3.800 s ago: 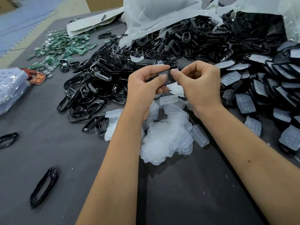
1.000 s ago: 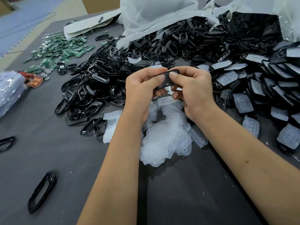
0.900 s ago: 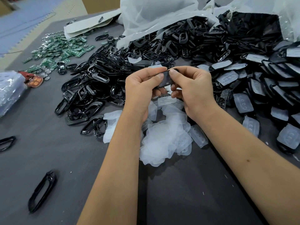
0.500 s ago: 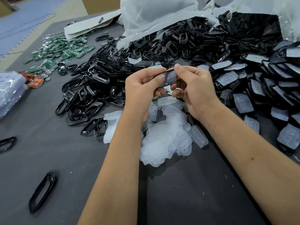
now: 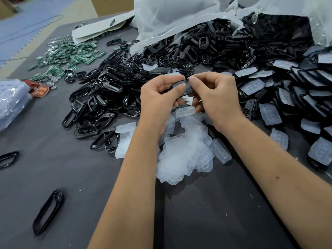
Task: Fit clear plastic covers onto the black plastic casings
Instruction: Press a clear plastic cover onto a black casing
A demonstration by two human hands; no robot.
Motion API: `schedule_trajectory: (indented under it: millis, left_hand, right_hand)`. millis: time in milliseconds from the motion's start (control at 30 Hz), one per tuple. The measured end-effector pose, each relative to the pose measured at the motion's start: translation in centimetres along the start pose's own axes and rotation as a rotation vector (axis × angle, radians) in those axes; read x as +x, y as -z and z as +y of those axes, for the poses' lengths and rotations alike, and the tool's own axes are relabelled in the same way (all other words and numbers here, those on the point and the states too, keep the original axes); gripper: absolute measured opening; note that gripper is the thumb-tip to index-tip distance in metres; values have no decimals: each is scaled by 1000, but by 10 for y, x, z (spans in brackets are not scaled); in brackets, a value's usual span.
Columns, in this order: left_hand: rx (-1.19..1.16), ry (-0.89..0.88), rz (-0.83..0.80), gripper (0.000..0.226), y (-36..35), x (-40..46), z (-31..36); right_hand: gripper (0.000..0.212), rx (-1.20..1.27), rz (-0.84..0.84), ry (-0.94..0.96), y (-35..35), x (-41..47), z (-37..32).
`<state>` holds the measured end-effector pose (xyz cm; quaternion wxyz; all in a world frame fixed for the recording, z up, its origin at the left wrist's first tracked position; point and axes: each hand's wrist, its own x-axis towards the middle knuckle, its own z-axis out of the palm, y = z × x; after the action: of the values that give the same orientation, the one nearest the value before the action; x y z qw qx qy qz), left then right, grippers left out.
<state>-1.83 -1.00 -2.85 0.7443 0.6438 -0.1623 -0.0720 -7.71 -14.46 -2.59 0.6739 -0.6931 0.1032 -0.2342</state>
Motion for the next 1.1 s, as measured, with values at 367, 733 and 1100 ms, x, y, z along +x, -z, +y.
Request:
schedule_trajectory:
  millis: [367,733,1100]
  left_hand:
    - [-20,39,42,18,-1,1,1]
    - [35,40,48,21,-5,-2,4]
    - [4,59,50,19,-3,-3,7]
  right_hand:
    - [8,160,-46,-123,-2,1,-1]
    - [18,181,-30,-161,-3,4,-1]
    - [11,-58,60,-27,-5,2,5]
